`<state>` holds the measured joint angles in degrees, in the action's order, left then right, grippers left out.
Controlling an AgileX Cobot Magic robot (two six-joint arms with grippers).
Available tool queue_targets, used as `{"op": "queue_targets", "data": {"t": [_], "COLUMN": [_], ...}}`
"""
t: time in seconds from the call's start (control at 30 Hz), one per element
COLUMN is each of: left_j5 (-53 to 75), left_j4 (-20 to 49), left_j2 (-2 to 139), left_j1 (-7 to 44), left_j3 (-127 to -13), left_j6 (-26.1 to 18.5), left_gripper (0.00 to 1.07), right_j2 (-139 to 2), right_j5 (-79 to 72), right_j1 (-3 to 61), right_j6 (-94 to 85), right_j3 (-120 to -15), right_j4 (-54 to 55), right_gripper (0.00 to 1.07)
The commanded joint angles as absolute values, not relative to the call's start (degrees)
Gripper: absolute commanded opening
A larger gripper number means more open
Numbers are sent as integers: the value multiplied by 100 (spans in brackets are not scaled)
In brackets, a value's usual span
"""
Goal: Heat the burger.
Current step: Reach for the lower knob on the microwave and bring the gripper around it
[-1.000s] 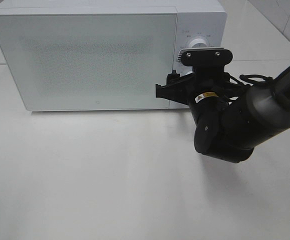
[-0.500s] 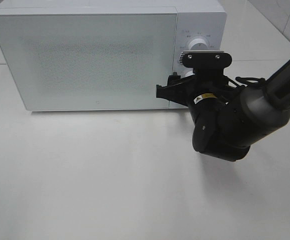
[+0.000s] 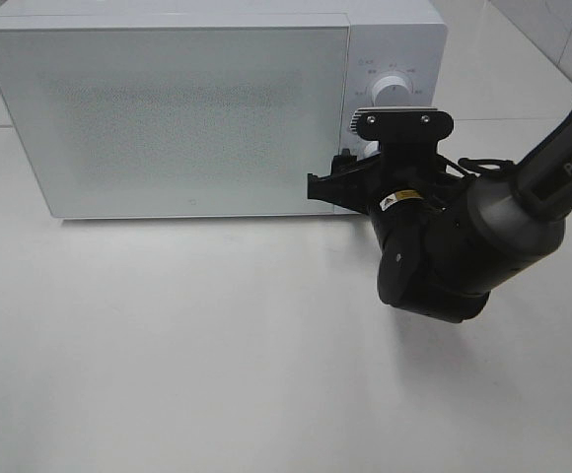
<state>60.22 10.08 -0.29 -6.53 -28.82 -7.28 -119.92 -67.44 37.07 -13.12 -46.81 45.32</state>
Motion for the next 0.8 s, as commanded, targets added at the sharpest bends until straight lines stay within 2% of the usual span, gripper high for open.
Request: {"op": "queue_targets", "data": {"t": [0.03, 0.1, 0.17, 0.2, 0.23, 0.27, 0.3, 0.33, 0.37, 0.4, 0.43, 0.47, 0.8], "left_j5": [5959, 5959, 5959, 5959, 5959, 5959, 5959, 5959, 5959, 5959, 5959, 5959, 5959], "left_j4": [1031, 1031, 1031, 1031, 1031, 1031, 1031, 1031, 1031, 1031, 1031, 1031, 1031], "left_j2": [-138, -138, -138, -138, -138, -138, -138, -138, -138, -138, -138, -138, -138], "left_j1": [-682, -682, -682, -682, -682, -682, -682, -682, -682, -682, -682, -682, -682], "left_j3": [-2871, -2871, -2871, -2871, -2871, -2871, -2871, -2871, -2871, -2871, -2871, -2871, -2871], "left_j6": [-705, -705, -705, -705, -705, -705, -705, -705, -705, -705, -705, -705, -705], "left_gripper": [100, 100, 100, 100, 100, 100, 100, 100, 100, 100, 100, 100, 100], "right_j2": [-11975, -11975, -11975, -11975, -11975, -11975, -11981, -11986, -11986, -11986, -11986, -11986, -11986], "right_j5": [-7087, -7145, -7128, -7128, -7105, -7105, -7105, -7110, -7110, -7110, -7110, -7110, -7110], "right_j1": [3684, 3684, 3684, 3684, 3684, 3684, 3684, 3684, 3684, 3684, 3684, 3684, 3684], "right_j6": [-1289, -1289, -1289, -1289, -1289, -1289, -1289, -1283, -1283, -1283, -1283, -1283, -1226], "right_j3": [-4756, -4756, -4756, -4756, -4756, -4756, -4756, -4756, -4756, -4756, -4756, -4756, -4756], "right_j4": [4509, 4509, 4515, 4515, 4515, 4515, 4515, 4509, 4509, 4509, 4509, 4492, 4291], "right_gripper": [66, 65, 58, 58, 47, 47, 39, 25, 25, 11, 11, 0, 0]}}
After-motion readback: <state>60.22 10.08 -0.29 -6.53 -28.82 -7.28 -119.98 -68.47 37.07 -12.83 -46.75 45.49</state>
